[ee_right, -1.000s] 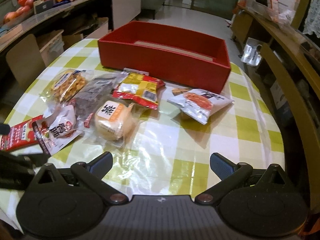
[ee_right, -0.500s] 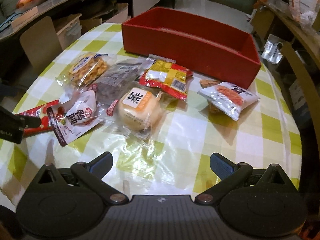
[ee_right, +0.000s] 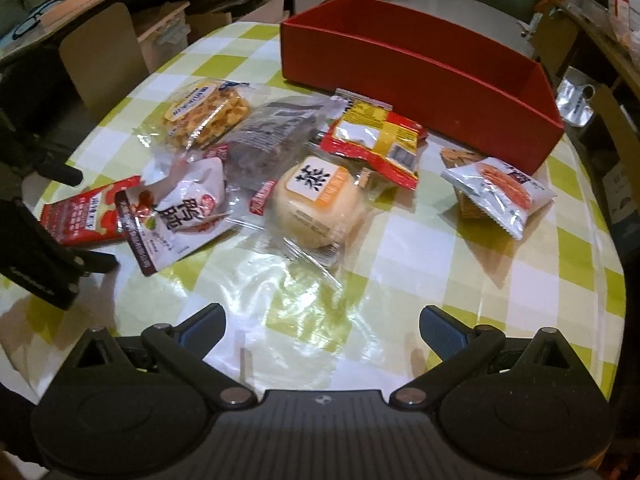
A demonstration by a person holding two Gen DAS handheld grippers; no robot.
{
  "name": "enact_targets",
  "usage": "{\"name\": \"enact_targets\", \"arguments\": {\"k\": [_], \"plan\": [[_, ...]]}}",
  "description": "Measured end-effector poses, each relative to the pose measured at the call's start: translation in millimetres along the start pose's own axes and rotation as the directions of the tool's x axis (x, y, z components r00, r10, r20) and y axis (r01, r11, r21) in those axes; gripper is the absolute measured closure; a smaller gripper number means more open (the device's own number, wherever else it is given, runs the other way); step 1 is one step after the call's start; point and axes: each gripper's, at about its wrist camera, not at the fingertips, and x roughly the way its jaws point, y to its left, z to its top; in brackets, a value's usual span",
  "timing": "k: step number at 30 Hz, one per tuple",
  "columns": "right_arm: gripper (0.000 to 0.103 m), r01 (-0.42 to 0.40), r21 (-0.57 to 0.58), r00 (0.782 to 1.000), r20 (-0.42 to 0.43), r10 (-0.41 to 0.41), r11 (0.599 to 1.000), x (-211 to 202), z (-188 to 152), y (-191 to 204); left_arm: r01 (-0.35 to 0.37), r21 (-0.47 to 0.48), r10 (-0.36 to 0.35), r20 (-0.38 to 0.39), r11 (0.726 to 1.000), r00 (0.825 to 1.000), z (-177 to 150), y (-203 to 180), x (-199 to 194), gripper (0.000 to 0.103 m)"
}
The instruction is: Organize snacks
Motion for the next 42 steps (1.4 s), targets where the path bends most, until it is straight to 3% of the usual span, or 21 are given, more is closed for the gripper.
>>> {"name": "enact_targets", "arguments": {"k": [4,9,11,13,16,17,18,20,23,24,25,26,28,31,32,33,34,35,36,42], "plan": [[0.000,-0.017,-0.008,1.000,0.014,0.017,1.000,-5.5,1.4,0.7,0.066,-0.117,-0.070,-0.030,0.991,0.997,-2.3,17.9,6.4,0.000],[0.000,-0.032,-0.008,0.999,0.011,0.032,0.999,-7.6,0.3,-1.4,-0.018,-0.095,0.016,-0.027,0.995,1.000,-4.6,2.7,0.1,0.000],[0.000,-0.040,-0.006,0.999,0.007,0.040,0.999,-8.5,0.0,-2.0,-0.018,-0.082,0.014,-0.052,0.996,0.999,-4.7,-8.2,-2.5,0.000],[0.003,-0.043,-0.004,0.999,0.013,0.044,0.999,-9.8,0.3,-2.0,-0.019,-0.101,0.014,-0.056,0.995,0.998,-6.0,-15.2,-8.1,0.013],[0.006,-0.049,-0.001,0.999,0.016,0.049,0.999,-12.0,1.0,-2.1,0.065,-0.145,-0.078,-0.081,0.987,0.994,-7.6,-18.3,-17.8,0.034],[0.006,-0.051,0.002,0.999,0.014,0.051,0.999,-11.9,1.1,-2.4,0.081,-0.163,-0.094,-0.079,0.983,0.992,-10.0,-21.2,-21.5,0.033],[0.006,-0.051,0.005,0.999,0.009,0.051,0.999,-10.9,1.5,-2.7,0.093,-0.168,-0.108,-0.079,0.981,0.991,-11.8,-25.9,-24.5,0.040],[0.006,-0.048,0.010,0.999,0.000,0.048,0.999,-8.2,1.9,-2.6,0.111,-0.172,-0.126,-0.079,0.979,0.989,-16.4,-34.5,-28.5,0.037],[0.006,-0.046,0.013,0.999,-0.005,0.046,0.999,-5.9,4.2,-1.2,0.074,-0.169,-0.086,-0.066,0.983,0.994,-18.7,-43.0,-29.3,0.031],[0.006,-0.045,0.016,0.999,-0.006,0.045,0.999,-5.4,5.5,-0.9,0.059,-0.182,-0.072,-0.068,0.982,0.995,-16.7,-46.8,-27.6,0.022],[0.006,-0.046,0.023,0.999,-0.006,0.046,0.999,-4.8,7.0,-1.1,0.035,-0.201,-0.052,-0.080,0.979,0.995,-11.4,-42.7,-19.6,0.006],[0.006,-0.052,0.034,0.999,-0.008,0.052,0.998,-4.1,8.6,-1.7,-0.009,-0.216,-0.014,-0.105,0.976,0.994,-9.7,-43.3,-11.1,0.000],[0.006,-0.083,0.071,0.996,-0.018,0.084,0.994,-2.3,13.2,-4.0,-0.022,-0.214,0.001,-0.101,0.977,0.995,-6.8,-46.7,-8.5,0.000],[0.006,-0.124,0.140,0.991,-0.025,0.129,0.982,2.1,22.0,-6.6,-0.066,-0.122,0.057,-0.072,0.990,0.996,-0.7,-60.4,-10.4,0.000],[0.006,-0.136,0.164,0.990,-0.026,0.142,0.977,3.8,25.8,-6.7,-0.070,-0.112,0.063,-0.070,0.991,0.996,-1.4,-63.3,-12.8,0.002],[0.006,-0.147,0.185,0.988,-0.028,0.154,0.972,5.6,29.3,-6.3,-0.055,-0.112,0.047,-0.073,0.992,0.996,-0.2,-63.7,-14.3,0.010],[0.006,-0.158,0.203,0.985,-0.029,0.168,0.966,7.1,31.7,-5.5,-0.018,-0.112,0.005,-0.117,0.994,0.993,2.4,-65.4,-16.4,0.026],[0.006,-0.169,0.221,0.983,-0.031,0.180,0.961,8.6,33.5,-4.4,0.033,-0.145,-0.051,-0.120,0.989,0.992,5.5,-61.8,-17.4,0.031],[0.006,-0.178,0.241,0.981,-0.033,0.191,0.954,10.2,35.5,-3.4,0.035,-0.158,-0.054,-0.117,0.987,0.992,5.6,-60.5,-19.1,0.037],[0.006,-0.147,0.305,0.980,-0.087,0.182,0.941,29.0,39.8,12.7,0.017,-0.179,-0.041,-0.130,0.984,0.991,-1.6,-53.4,-27.3,0.044]]}}
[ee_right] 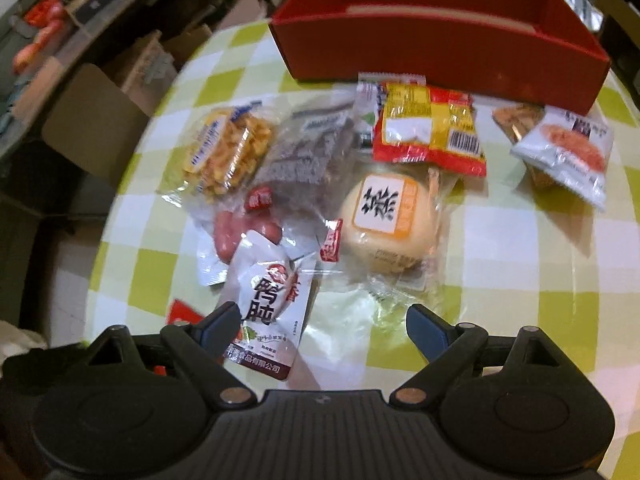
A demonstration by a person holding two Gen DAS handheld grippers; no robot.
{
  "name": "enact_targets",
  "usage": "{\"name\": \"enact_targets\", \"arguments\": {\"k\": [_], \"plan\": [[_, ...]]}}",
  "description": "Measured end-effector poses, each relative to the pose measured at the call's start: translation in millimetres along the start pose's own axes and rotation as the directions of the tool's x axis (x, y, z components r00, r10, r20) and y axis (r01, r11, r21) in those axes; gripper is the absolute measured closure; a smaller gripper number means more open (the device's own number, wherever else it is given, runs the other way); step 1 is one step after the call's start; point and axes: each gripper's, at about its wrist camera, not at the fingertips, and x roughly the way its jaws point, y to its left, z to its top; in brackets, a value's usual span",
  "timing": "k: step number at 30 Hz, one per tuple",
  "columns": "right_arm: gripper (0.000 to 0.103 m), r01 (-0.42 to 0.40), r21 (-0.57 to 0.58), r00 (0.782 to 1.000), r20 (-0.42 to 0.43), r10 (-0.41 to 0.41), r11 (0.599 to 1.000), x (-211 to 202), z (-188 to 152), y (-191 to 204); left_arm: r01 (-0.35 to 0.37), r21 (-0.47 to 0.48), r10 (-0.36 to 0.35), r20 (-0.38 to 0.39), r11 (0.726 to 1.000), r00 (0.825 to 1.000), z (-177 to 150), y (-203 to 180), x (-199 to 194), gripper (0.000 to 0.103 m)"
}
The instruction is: Organize snacks
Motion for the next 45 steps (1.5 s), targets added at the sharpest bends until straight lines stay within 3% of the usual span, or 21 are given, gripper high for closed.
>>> {"name": "enact_targets", "arguments": {"k": [8,14,16,18,24,27,32,34,37,42,45], "plan": [[0.006,-0.038,0.096,0.999,-0.004,0.038,0.995,18.4,3.0,28.9,-0.012,-0.058,0.011,-0.018,0.998,1.000,3.6,-9.5,1.0,0.045],[0.010,0.081,-0.017,0.997,-0.019,-0.081,0.997,35.5,0.0,52.1,-0.006,-0.077,0.003,-0.030,0.997,1.000,14.3,-9.4,6.1,0.044],[0.026,0.093,-0.080,0.995,-0.019,-0.095,0.992,33.1,-2.9,52.5,-0.006,-0.075,0.004,-0.030,0.997,1.000,15.6,-7.7,7.8,0.043],[0.036,0.094,-0.143,0.995,-0.017,-0.097,0.985,28.1,-5.6,47.8,-0.011,-0.067,0.009,-0.031,0.998,0.999,14.7,-7.5,7.7,0.042],[0.037,0.047,-0.187,0.996,-0.064,-0.060,0.981,11.8,-10.7,16.3,-0.023,-0.066,0.021,-0.034,0.998,0.999,10.4,-5.7,0.8,0.041],[0.037,0.071,-0.226,0.995,-0.058,-0.086,0.972,-1.8,-19.7,5.9,-0.009,-0.055,0.007,-0.036,0.998,0.999,9.8,-6.7,-1.3,0.040],[0.035,0.075,-0.207,0.994,-0.067,-0.091,0.976,1.3,-25.2,-11.6,-0.033,-0.025,0.033,-0.010,0.999,0.999,14.8,-14.4,1.1,0.034],[0.034,0.077,-0.221,0.995,-0.047,-0.089,0.972,2.9,-27.3,-11.2,-0.057,-0.037,0.057,-0.001,0.998,0.998,18.5,-15.1,4.1,0.017],[0.029,0.084,-0.274,0.995,-0.031,-0.096,0.958,5.0,-28.7,-8.3,-0.100,-0.056,0.101,0.006,0.993,0.995,21.3,-14.6,9.3,0.004],[0.026,0.062,-0.323,0.997,-0.031,-0.076,0.944,6.3,-31.8,-7.7,-0.138,-0.058,0.140,0.021,0.989,0.990,17.7,-16.8,11.4,0.000],[0.031,0.071,-0.401,0.997,-0.008,-0.081,0.913,5.5,-40.4,-5.3,-0.124,-0.133,0.125,-0.003,0.983,0.992,15.1,-12.3,10.3,0.000]]}}
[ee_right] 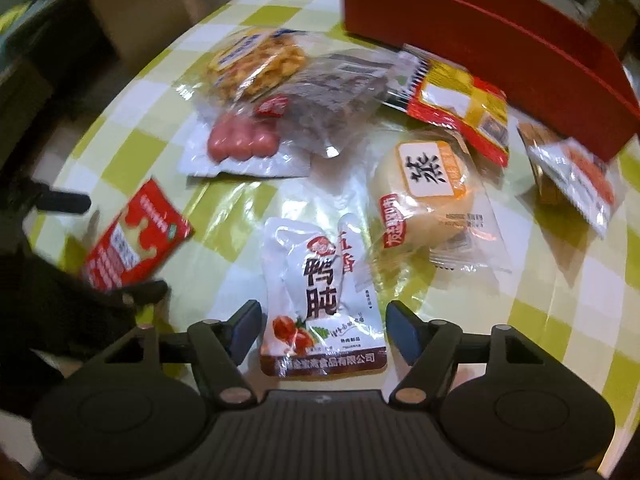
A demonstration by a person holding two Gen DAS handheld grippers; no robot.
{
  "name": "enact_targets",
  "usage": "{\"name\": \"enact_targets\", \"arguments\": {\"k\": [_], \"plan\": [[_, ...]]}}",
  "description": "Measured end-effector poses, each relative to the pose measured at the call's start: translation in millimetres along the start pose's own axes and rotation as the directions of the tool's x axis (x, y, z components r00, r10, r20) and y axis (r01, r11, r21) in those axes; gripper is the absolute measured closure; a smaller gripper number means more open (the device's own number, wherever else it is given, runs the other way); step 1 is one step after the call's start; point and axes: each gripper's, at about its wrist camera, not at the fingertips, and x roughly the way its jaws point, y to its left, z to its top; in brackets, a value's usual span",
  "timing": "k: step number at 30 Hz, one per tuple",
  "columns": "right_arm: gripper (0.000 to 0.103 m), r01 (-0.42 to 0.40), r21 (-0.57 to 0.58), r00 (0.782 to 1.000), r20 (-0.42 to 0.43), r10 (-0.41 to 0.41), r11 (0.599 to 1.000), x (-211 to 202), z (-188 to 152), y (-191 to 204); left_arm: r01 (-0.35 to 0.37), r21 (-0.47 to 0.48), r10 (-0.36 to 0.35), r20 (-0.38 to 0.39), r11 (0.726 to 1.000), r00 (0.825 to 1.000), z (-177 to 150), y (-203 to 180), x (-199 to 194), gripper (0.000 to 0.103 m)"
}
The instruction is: Organize snacks
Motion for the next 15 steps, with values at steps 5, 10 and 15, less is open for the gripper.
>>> {"name": "enact_targets", "arguments": {"k": [5,10,15], "plan": [[0.035,0.000,-0.042,1.000,0.011,0.001,0.999,-3.5,-4.4,-0.2,0.048,-0.094,-0.053,-0.052,0.994,0.997,2.5,1.0,-5.8,0.025],[0.038,-0.029,-0.003,0.999,0.026,0.029,1.000,-14.9,-4.9,-10.9,-0.009,-0.041,0.007,-0.056,0.999,0.998,-1.2,-20.8,-17.4,0.043],[0.038,-0.037,0.025,0.996,0.079,0.035,0.999,-34.4,-7.5,-16.7,-0.025,-0.067,0.021,-0.054,0.997,0.998,2.4,-24.5,-25.6,0.047]]}}
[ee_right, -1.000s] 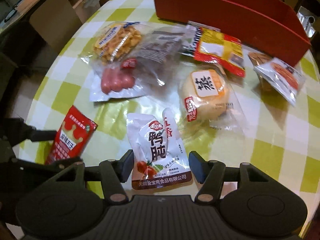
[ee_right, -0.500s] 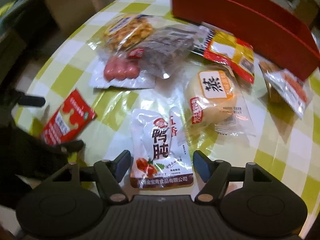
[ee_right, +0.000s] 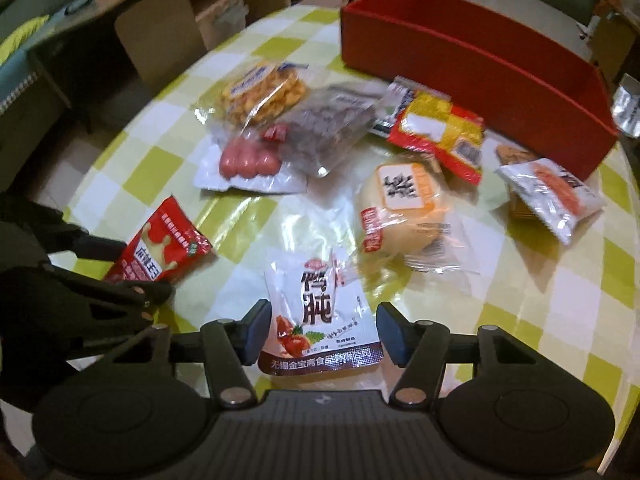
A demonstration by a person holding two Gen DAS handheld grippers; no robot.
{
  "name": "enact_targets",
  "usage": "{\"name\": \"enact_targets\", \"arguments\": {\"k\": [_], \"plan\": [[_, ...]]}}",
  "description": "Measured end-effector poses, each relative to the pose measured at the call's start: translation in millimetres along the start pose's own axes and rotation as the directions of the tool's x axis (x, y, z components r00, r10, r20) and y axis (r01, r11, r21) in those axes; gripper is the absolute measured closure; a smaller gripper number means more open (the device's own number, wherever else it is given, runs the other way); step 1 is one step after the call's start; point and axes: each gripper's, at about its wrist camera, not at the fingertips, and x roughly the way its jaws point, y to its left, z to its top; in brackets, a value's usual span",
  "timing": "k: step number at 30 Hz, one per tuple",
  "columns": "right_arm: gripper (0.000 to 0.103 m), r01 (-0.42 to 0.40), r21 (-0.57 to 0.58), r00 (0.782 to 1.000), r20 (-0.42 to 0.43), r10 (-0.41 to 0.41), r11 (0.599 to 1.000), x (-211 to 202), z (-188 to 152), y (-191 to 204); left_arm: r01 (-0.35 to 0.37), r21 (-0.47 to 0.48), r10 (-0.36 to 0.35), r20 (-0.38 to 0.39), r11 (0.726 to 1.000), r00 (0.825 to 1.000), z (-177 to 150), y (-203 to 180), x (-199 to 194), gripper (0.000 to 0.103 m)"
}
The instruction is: Organize snacks
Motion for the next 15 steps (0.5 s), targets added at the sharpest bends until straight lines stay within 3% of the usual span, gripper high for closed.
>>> {"name": "enact_targets", "arguments": {"k": [3,6,7,12,15], "plan": [[0.038,0.001,0.017,0.999,0.034,-0.002,1.000,-14.0,4.4,-3.4,0.010,-0.035,-0.009,0.004,0.999,1.000,7.0,-7.8,-16.9,0.047],[0.087,-0.052,0.073,0.998,0.033,0.050,0.996,-21.1,6.9,-12.3,0.014,0.013,-0.015,0.077,1.000,0.997,13.6,-21.7,-41.1,0.047],[0.087,-0.080,0.106,0.997,0.026,0.078,0.991,-21.0,6.2,-17.8,0.017,0.021,-0.019,0.092,1.000,0.996,14.6,-23.5,-45.8,0.047],[0.084,-0.028,0.190,0.999,-0.014,0.031,0.981,-10.8,3.0,-38.8,0.059,-0.028,-0.057,0.087,0.998,0.995,24.7,-12.3,-38.8,0.047],[0.063,-0.068,0.194,0.997,-0.033,0.075,0.979,-10.2,3.0,-41.9,0.098,-0.033,-0.095,0.087,0.995,0.992,20.5,-8.3,-35.2,0.047]]}}
